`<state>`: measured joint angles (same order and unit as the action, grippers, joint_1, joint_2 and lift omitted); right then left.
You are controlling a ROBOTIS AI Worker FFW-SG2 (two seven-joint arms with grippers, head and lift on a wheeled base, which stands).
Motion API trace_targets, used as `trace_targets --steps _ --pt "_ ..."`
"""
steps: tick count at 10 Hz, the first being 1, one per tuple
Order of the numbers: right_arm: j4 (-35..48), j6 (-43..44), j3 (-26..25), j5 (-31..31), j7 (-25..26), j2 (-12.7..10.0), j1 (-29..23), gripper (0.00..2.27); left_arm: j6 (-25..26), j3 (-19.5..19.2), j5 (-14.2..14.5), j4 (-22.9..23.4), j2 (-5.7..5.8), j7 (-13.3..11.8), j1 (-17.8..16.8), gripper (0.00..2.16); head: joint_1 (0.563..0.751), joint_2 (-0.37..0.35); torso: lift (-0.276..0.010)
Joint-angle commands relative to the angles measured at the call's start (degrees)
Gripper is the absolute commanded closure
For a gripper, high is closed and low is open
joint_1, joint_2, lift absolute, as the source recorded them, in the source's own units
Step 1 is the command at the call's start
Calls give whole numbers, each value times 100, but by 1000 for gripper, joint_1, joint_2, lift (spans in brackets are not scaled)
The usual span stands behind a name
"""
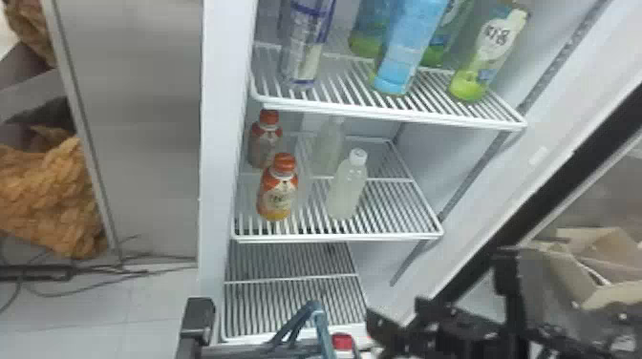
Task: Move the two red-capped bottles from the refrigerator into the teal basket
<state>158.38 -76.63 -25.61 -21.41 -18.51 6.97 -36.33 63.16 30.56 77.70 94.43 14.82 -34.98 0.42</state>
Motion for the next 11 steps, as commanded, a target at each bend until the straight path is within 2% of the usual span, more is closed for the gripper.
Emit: trace_targets --steps 1,4,6,8,11 --pt "74 1152 -22 61 155 -100 -220 190 -2 6 0 0 3 0 0 1105 695 -350 -228" --pt "-264 2783 161 50 331 -161 -262 191 -2 6 11 0 -6 0 28 1105 695 -350 -228" --pt "-1080 5132 641 -225 630 -197 -318 191 -30 18 34 0 -6 0 42 1105 695 -350 -228" --pt "-1825 6876 961 -259 797 -214 -276 191 -45 18 46 0 -6 0 42 1105 695 -350 -228" --pt "-2387 7241 1064 -202 867 -267 -220 191 -45 29 57 0 -6 0 56 1105 695 -350 -228"
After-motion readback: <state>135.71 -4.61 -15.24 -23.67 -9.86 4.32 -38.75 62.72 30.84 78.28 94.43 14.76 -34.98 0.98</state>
